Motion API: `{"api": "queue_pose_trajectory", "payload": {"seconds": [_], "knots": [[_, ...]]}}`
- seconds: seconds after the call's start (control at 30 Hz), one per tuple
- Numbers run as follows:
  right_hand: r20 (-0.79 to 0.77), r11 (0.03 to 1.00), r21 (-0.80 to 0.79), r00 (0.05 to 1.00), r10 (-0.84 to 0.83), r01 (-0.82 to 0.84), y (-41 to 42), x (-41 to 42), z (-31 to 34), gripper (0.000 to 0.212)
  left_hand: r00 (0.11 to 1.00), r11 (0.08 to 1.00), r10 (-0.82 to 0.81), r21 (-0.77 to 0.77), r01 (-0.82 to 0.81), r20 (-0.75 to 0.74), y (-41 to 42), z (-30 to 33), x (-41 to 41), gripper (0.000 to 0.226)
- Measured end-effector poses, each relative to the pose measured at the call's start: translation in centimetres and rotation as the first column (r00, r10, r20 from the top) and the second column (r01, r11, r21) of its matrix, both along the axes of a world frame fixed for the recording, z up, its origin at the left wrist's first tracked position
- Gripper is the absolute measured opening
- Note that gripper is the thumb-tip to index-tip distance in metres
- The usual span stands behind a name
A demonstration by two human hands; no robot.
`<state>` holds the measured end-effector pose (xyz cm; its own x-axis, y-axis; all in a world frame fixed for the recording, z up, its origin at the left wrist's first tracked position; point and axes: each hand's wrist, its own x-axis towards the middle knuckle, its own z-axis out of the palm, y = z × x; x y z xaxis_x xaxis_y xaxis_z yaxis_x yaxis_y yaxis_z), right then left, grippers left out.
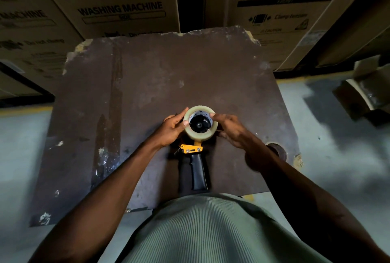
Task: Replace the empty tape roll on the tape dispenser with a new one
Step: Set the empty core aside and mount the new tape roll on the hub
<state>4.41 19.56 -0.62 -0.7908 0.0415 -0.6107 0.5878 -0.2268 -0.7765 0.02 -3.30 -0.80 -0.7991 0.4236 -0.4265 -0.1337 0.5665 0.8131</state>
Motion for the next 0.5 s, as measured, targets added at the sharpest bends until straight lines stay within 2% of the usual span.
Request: {"api": "queue_pose_trajectory", "payload": {"seconds": [0.17, 0.33, 0.5], "knots": [[-0.031, 1.0, 0.005, 0.999, 0.024, -0.024, -0.1, 0.4, -0.1, 0.021, 1.0, 1.0, -0.002, 0.026, 0.002, 0.009, 0.1, -0.8, 0.0, 0.052], [-0.005, 0.999, 0.032, 1.0, -0.01, 0.01, -0.5, 0.5, 0.1, 0.022, 0.997, 0.997, 0.069, -0.025, -0.07, -0.03, 0.1, -1.7, 0.2, 0.048], [0.045, 0.997, 0.073, 0.998, -0.039, 0.036, -0.7, -0.2, 0.1, 0.044, 0.996, 0.991, 0.054, -0.117, -0.063, -0.075, 0.7, -1.7, 0.4, 0.056]]}}
